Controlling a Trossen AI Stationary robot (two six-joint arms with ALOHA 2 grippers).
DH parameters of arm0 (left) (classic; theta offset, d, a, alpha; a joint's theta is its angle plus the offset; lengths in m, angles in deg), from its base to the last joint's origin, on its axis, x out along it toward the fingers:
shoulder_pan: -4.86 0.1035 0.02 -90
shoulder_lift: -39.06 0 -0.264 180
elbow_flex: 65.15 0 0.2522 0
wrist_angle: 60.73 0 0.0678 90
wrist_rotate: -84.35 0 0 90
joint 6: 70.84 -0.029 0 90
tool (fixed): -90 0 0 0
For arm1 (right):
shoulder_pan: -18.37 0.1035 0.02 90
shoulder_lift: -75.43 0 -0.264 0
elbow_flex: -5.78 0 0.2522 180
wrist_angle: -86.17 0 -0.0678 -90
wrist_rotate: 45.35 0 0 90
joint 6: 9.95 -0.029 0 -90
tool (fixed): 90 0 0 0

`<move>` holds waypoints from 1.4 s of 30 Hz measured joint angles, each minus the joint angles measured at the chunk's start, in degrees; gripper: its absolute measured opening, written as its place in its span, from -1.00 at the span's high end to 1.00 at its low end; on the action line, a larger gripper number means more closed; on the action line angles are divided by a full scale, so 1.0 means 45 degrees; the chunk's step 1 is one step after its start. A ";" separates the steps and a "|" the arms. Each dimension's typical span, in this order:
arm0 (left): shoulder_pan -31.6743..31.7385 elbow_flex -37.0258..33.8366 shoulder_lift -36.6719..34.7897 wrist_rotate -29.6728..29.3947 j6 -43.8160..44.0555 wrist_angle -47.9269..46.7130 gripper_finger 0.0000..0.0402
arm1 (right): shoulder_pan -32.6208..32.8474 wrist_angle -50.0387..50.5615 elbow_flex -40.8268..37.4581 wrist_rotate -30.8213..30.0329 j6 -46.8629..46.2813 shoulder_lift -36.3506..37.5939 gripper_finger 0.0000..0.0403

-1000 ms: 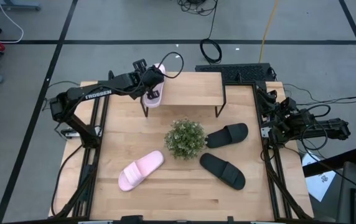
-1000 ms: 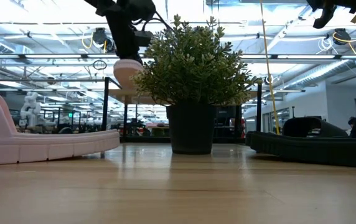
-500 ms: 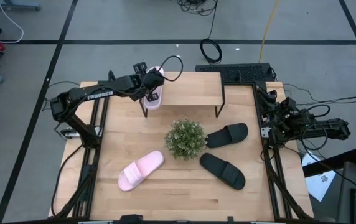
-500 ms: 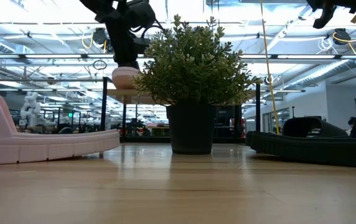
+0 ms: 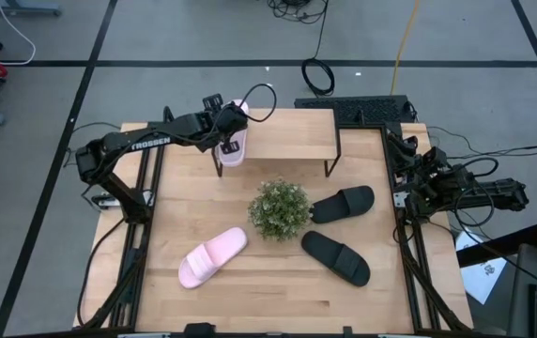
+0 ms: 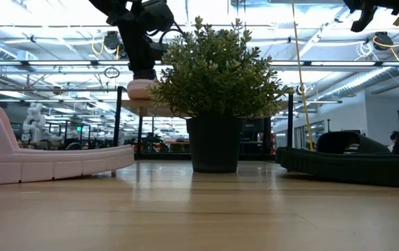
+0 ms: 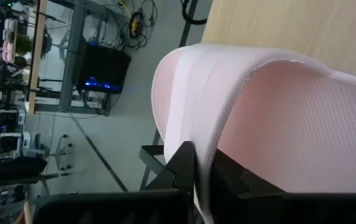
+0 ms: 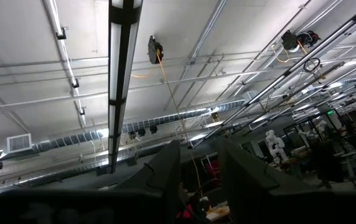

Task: Pick and place slides into the shelf
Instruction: Put the top pink slipper on the shelf

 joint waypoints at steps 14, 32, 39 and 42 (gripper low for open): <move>0.0000 0.0000 0.0000 0.0012 0.0083 0.0029 0.62 | 0.0000 0.0001 0.0000 0.0000 0.0000 0.0000 0.50; -0.0005 0.0000 0.0000 -0.0435 -0.0733 0.0038 0.62 | 0.0002 0.0000 0.0000 0.0000 0.0000 0.0000 0.50; -0.0002 0.0000 0.0000 -0.0777 -0.1031 0.0069 0.62 | 0.0000 0.0000 0.0000 0.0000 -0.0001 0.0000 0.50; -0.0002 0.0000 0.0000 -0.0777 -0.1039 0.0073 0.62 | 0.0004 0.0001 0.0000 0.0000 -0.0001 0.0000 0.50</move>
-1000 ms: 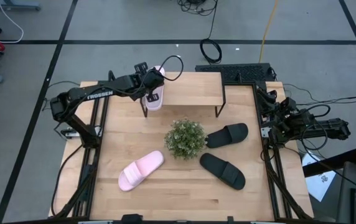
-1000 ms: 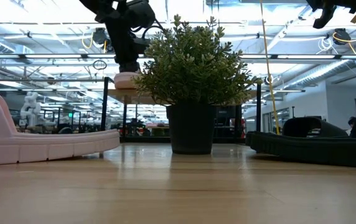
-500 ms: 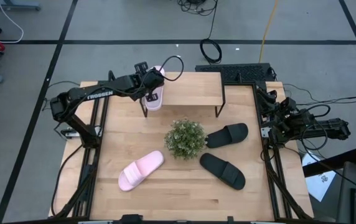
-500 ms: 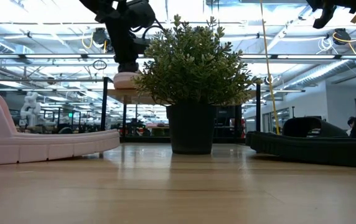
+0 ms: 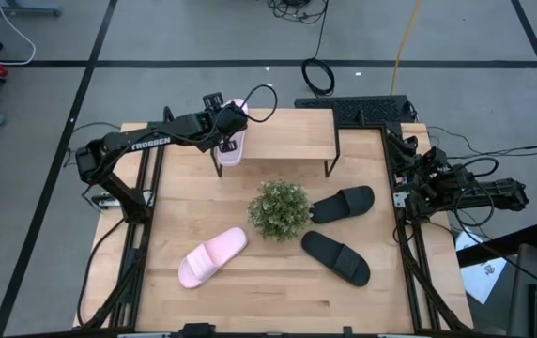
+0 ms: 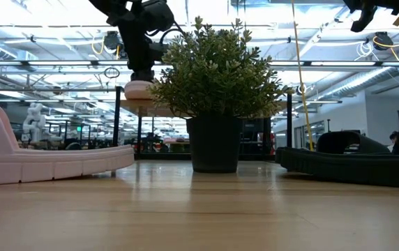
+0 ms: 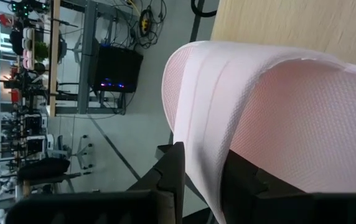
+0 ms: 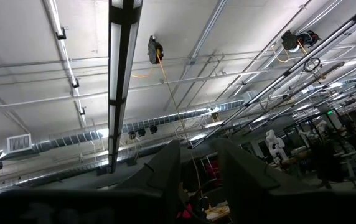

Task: Pick and place slides into the shelf
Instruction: Put the top pink slipper on the shelf

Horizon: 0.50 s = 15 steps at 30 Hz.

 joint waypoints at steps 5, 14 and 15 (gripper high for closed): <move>-0.0003 0.0000 0.0000 0.0000 0.0001 0.0012 0.62 | -0.0004 -0.0001 0.0000 0.0000 0.0001 0.0000 0.50; -0.0002 0.0000 0.0000 0.0162 0.0147 0.0036 0.62 | -0.0004 -0.0001 0.0000 0.0000 0.0001 0.0000 0.50; 0.0002 0.0000 -0.0001 0.0280 0.0151 0.0040 0.62 | -0.0002 0.0002 0.0000 0.0000 0.0001 0.0000 0.50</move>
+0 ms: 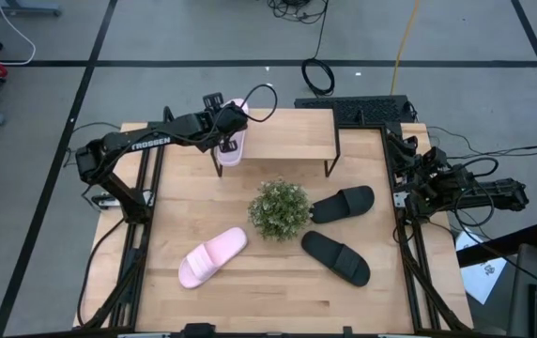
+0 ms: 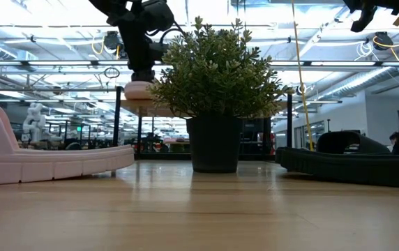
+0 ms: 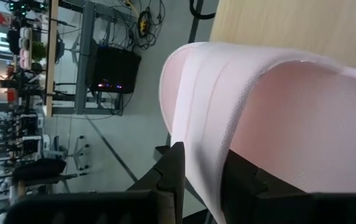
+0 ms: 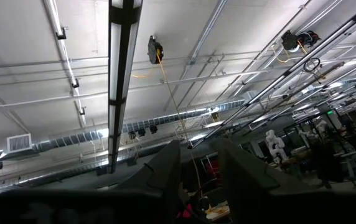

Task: Pick and place slides into the shelf
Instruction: Put the top pink slipper on the shelf

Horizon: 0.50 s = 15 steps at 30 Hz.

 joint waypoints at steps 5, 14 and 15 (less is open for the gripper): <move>-0.0005 0.0000 -0.0009 0.0209 0.0005 0.0023 0.62 | 0.0003 -0.0001 0.0000 0.0000 -0.0003 0.0000 0.50; -0.0005 0.0000 -0.0009 0.0302 0.0068 0.0018 0.62 | -0.0001 -0.0003 0.0000 0.0000 0.0000 0.0000 0.50; -0.0005 0.0000 -0.0009 0.0302 0.0096 0.0018 0.62 | -0.0001 -0.0003 0.0000 0.0000 -0.0005 0.0000 0.50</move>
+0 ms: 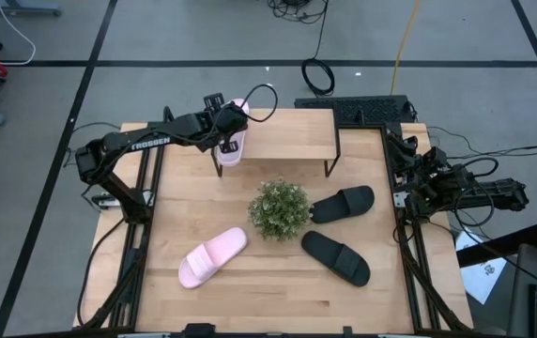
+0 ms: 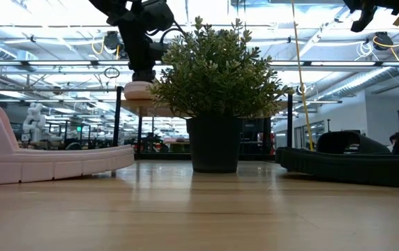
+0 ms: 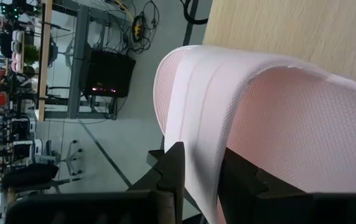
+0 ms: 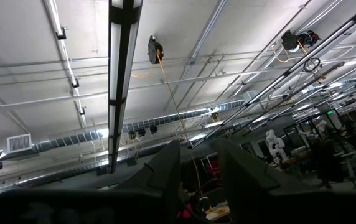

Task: Pick and place slides into the shelf
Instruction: Put the top pink slipper on the shelf, then put the pink slipper on the shelf

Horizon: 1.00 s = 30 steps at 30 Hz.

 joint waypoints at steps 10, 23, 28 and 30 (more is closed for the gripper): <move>0.0000 0.0000 0.0000 0.0021 0.0488 0.0000 0.48 | 0.0004 0.0000 0.0000 0.0000 0.0000 0.0000 0.50; -0.0160 0.0000 -0.0062 -0.0001 0.0799 -0.0013 0.06 | 0.0003 0.0002 0.0000 0.0000 0.0005 0.0000 0.50; -0.0355 0.0201 -0.0130 -0.0026 0.0803 -0.0048 0.05 | 0.0005 0.0000 0.0000 -0.0005 0.0005 0.0005 0.50; -0.0439 0.0348 -0.0162 -0.0049 0.0803 -0.0018 0.05 | 0.0001 0.0003 0.0000 -0.0005 0.0005 0.0005 0.50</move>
